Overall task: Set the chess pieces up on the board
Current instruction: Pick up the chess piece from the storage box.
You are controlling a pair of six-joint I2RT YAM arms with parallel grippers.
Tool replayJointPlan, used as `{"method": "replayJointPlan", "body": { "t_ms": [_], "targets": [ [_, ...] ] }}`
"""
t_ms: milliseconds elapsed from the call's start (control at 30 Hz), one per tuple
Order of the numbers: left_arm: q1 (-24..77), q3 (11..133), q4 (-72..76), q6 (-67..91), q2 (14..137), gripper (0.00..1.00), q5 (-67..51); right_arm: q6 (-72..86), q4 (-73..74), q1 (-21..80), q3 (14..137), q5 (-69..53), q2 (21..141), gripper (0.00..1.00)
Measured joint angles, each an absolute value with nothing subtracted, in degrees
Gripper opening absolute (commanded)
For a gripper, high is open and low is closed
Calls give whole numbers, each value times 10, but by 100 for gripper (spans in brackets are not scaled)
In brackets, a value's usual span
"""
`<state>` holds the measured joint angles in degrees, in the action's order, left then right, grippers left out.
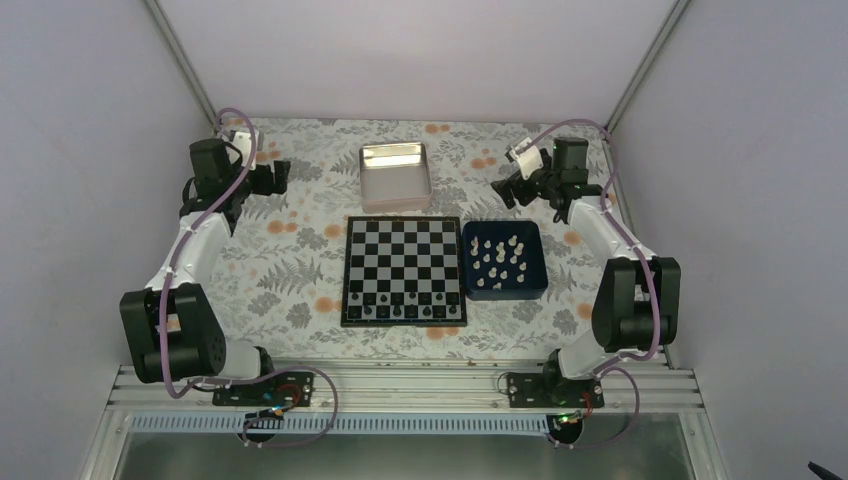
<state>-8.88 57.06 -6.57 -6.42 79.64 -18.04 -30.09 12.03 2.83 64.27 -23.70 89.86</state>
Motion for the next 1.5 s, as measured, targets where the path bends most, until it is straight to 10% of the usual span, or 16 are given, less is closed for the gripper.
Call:
{"method": "replayJointPlan", "body": {
  "t_ms": [433,833,1500],
  "targets": [
    [-90,571,-65,-68,796,100,-187,-322,171,29,663,-238,898,100],
    [-100,571,-65,-68,800,100,-192,-356,309,49,733,-248,901,45],
    [-107,570,-65,-69,814,100,-196,-374,413,128,661,-205,929,32]
  ]
}}
